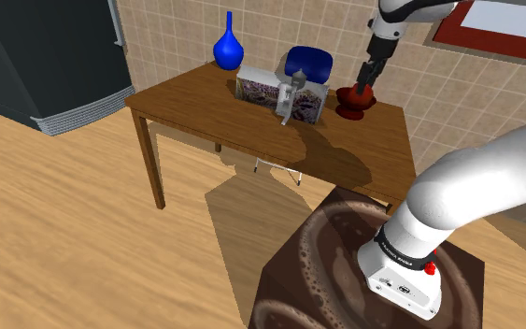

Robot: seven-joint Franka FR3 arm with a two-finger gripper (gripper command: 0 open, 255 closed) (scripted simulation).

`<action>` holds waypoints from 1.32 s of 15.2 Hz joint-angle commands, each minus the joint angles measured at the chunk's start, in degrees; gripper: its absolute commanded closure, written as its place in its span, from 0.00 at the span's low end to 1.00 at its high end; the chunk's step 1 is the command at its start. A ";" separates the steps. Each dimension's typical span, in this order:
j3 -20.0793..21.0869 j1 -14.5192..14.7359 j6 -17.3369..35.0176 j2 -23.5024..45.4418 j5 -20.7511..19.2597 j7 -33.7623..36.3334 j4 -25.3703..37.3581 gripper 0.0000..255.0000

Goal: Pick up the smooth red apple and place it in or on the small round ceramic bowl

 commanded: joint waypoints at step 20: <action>-14.97 -12.49 -8.77 53.01 30.43 -33.79 55.09 1.00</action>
